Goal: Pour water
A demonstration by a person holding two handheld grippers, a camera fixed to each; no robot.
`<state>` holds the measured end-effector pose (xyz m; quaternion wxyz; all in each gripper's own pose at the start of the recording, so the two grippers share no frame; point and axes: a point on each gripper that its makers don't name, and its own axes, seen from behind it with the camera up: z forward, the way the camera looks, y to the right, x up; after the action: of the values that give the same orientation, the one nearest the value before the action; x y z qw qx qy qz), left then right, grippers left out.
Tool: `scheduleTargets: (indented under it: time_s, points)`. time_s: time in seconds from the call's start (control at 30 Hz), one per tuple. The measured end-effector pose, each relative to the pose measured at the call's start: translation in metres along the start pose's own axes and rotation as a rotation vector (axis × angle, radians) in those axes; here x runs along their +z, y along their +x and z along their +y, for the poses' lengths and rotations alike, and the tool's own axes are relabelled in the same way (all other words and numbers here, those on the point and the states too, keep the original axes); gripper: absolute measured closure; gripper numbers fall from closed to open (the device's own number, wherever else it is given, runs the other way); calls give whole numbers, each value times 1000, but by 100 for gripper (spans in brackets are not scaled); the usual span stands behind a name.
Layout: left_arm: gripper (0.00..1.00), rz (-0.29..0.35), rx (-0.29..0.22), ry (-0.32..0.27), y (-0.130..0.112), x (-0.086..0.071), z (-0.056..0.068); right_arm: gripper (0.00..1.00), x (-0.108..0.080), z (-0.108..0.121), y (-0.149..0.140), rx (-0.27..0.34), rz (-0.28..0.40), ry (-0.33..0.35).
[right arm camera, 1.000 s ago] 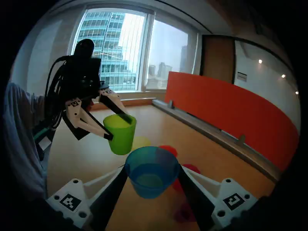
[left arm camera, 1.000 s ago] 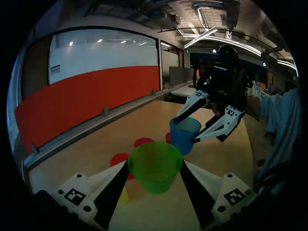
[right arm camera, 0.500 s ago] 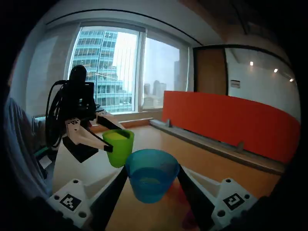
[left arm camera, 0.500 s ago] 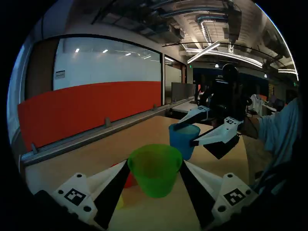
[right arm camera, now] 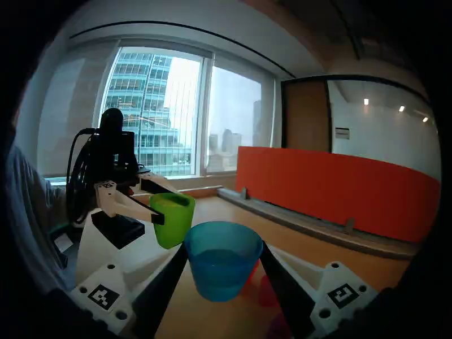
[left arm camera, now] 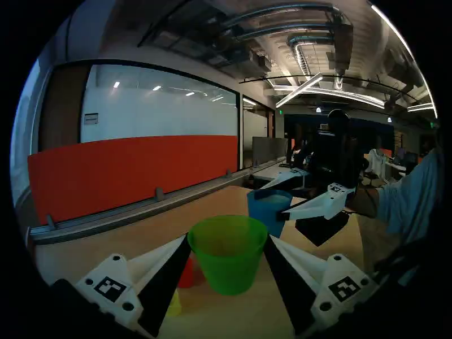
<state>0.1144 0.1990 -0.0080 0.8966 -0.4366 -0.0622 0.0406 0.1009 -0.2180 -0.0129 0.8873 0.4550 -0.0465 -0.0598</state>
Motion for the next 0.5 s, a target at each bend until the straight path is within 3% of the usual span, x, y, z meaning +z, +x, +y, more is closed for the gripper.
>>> scheduleTargets:
  time_s: [0.5]
  points:
    - [11, 17, 18, -5, 5, -3, 3, 7, -2, 4, 9, -23, 16, -3]
